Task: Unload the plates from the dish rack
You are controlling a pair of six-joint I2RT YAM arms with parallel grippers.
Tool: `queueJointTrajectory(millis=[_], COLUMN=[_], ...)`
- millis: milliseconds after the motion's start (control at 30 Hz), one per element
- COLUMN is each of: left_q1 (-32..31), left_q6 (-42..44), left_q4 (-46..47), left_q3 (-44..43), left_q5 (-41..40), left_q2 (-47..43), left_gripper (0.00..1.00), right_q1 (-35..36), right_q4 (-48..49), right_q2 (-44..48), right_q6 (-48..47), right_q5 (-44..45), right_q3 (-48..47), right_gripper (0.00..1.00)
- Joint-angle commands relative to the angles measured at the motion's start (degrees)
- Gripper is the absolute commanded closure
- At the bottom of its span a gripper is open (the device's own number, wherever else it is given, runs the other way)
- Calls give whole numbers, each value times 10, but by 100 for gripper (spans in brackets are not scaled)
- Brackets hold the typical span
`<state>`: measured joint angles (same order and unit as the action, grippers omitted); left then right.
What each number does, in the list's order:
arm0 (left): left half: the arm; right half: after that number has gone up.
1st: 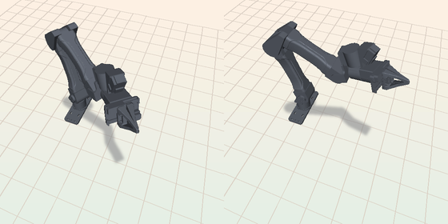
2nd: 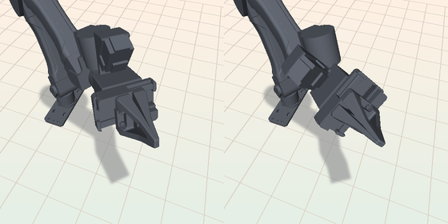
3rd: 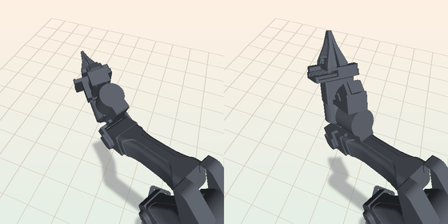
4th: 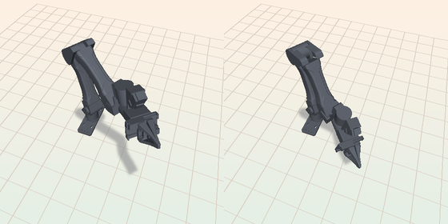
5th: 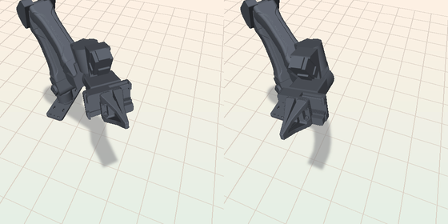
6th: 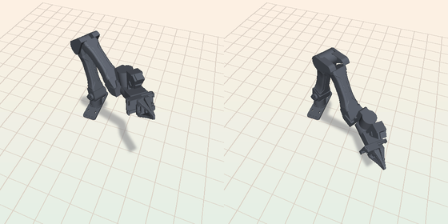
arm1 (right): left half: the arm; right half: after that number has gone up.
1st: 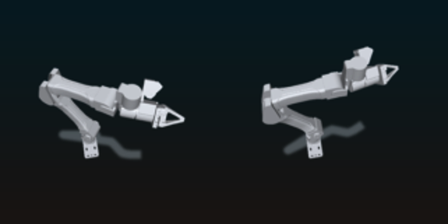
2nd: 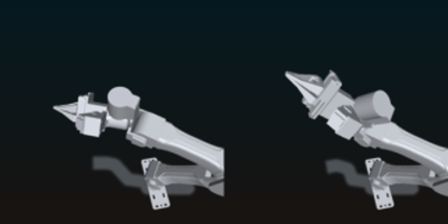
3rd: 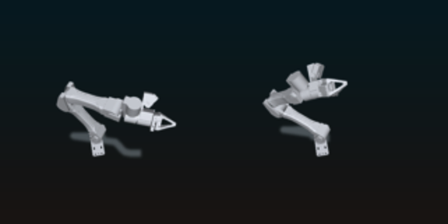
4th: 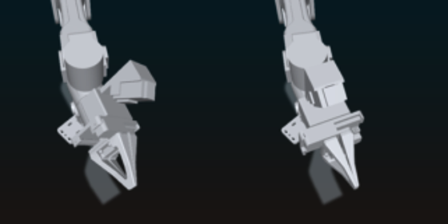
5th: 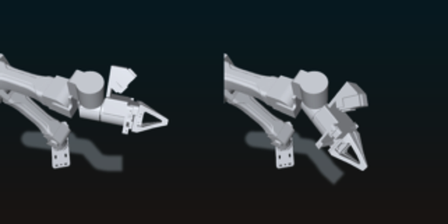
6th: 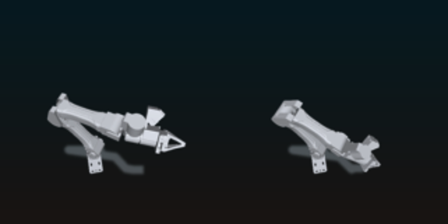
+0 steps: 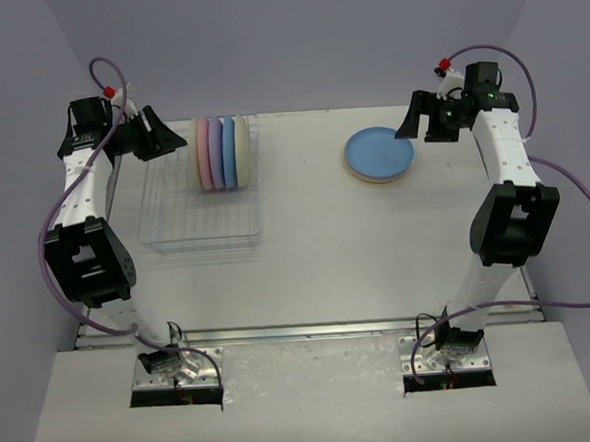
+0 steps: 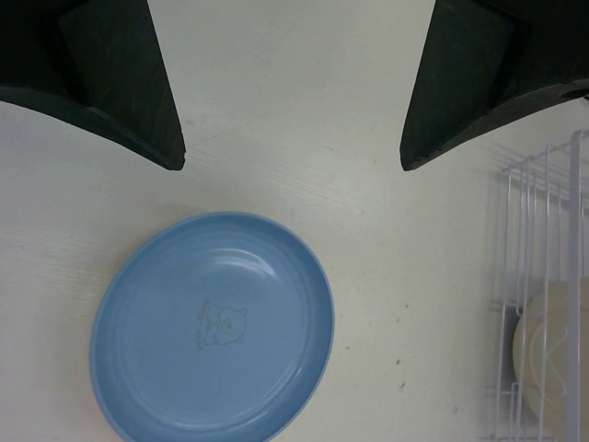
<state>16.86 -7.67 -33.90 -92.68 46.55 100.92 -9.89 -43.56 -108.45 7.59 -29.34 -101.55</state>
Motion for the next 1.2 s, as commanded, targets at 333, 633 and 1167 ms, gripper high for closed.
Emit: queueJointTrajectory(millis=[333, 633, 1167], left_q1=[-3, -2, 10], left_q6=[64, 46, -63], left_q4=[26, 44, 152], left_q3=[-82, -92, -69], left_q5=[106, 190, 254], left_q2=[118, 161, 114], left_gripper=[58, 71, 100], right_q1=[20, 27, 29], right_q4=[-30, -37, -42], right_q2=[62, 61, 75], right_q6=[-16, -17, -22], right_q5=[-66, -67, -73], right_q3=[30, 26, 30], right_gripper=[1, 1, 1])
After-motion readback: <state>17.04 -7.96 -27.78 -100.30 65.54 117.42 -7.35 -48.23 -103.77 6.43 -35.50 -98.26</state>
